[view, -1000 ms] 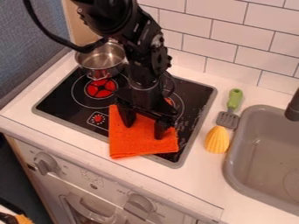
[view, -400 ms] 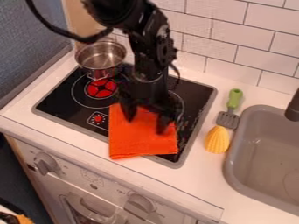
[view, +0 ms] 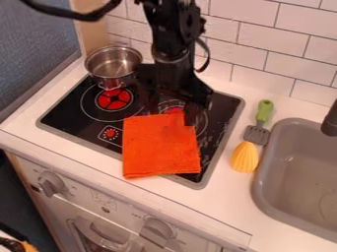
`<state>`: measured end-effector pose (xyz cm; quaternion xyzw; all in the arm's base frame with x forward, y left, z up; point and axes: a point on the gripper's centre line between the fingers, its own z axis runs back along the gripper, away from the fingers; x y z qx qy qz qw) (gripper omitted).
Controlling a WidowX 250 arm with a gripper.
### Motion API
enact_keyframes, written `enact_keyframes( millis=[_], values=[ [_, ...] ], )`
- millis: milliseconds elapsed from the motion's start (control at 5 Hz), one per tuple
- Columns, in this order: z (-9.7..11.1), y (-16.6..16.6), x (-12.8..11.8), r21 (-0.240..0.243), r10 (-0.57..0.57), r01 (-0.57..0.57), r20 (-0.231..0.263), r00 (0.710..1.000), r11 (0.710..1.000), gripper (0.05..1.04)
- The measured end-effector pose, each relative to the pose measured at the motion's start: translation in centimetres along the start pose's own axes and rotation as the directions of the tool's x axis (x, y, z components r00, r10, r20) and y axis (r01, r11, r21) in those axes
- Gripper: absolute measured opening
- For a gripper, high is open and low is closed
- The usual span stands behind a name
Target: Move the orange cloth to the lower side of the right burner
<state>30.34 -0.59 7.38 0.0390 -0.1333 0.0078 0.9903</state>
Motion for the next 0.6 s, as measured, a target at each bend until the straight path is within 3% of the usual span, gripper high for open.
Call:
enact_keyframes(
  millis=[200, 600],
  values=[
    [1.99, 0.02, 1.09, 0.019, 0.006, -0.007, 0.067, 0.998, 1.0, 1.001],
    [2.19, 0.03, 1.21, 0.018, 0.012, -0.013, 0.073, 0.997, 1.0, 1.001]
  ],
)
